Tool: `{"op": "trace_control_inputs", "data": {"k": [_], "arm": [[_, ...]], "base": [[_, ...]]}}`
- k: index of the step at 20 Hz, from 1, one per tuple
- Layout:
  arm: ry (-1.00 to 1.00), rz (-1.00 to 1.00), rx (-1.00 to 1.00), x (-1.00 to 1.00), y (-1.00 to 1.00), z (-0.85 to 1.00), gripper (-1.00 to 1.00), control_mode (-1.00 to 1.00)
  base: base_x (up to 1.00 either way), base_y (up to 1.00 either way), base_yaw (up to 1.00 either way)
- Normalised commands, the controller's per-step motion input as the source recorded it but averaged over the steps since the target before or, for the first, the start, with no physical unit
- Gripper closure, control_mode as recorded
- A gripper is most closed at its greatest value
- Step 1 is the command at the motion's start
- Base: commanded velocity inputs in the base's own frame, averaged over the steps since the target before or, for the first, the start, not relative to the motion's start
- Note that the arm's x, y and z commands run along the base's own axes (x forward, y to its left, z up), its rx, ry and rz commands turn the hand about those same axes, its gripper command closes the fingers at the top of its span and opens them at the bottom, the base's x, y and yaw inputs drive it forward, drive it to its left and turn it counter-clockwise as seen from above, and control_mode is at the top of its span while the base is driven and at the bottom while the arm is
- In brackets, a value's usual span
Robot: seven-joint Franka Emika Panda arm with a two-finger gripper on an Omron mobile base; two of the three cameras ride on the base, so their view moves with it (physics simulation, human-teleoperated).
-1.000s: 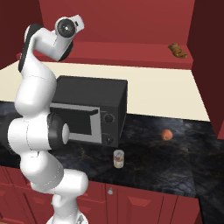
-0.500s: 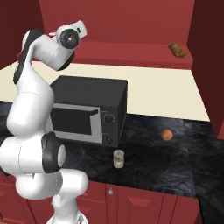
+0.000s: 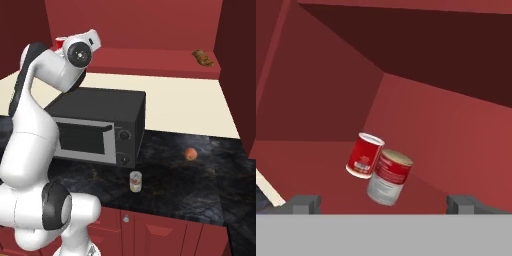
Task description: Pick the cans from the counter and place them in their designated side in the cabinet.
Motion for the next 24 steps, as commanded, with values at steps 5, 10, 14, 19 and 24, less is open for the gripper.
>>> {"op": "trace_control_inputs", "data": {"k": [5,10,14,19,24], "arm": [[0.02,0.00,0.00,-0.59,-0.18,-0.02,-1.00,-1.00],[0.06,-0.01,0.00,-0.55,-0.17,-0.04,-1.00,-1.00],[0.10,-0.02,-0.02,-0.52,-0.15,-0.04,-1.00,-1.00],[0.05,-0.01,-0.04,-0.57,-0.16,-0.20,-1.00,-1.00],[0.05,-0.04,-0.04,-0.48,-0.13,-0.30,-1.00,-1.00]], "base": [[0.00,0.00,0.00],[0.00,0.00,0.00],[0.00,0.00,0.00],[0.00,0.00,0.00],[0.00,0.00,0.00]]}}
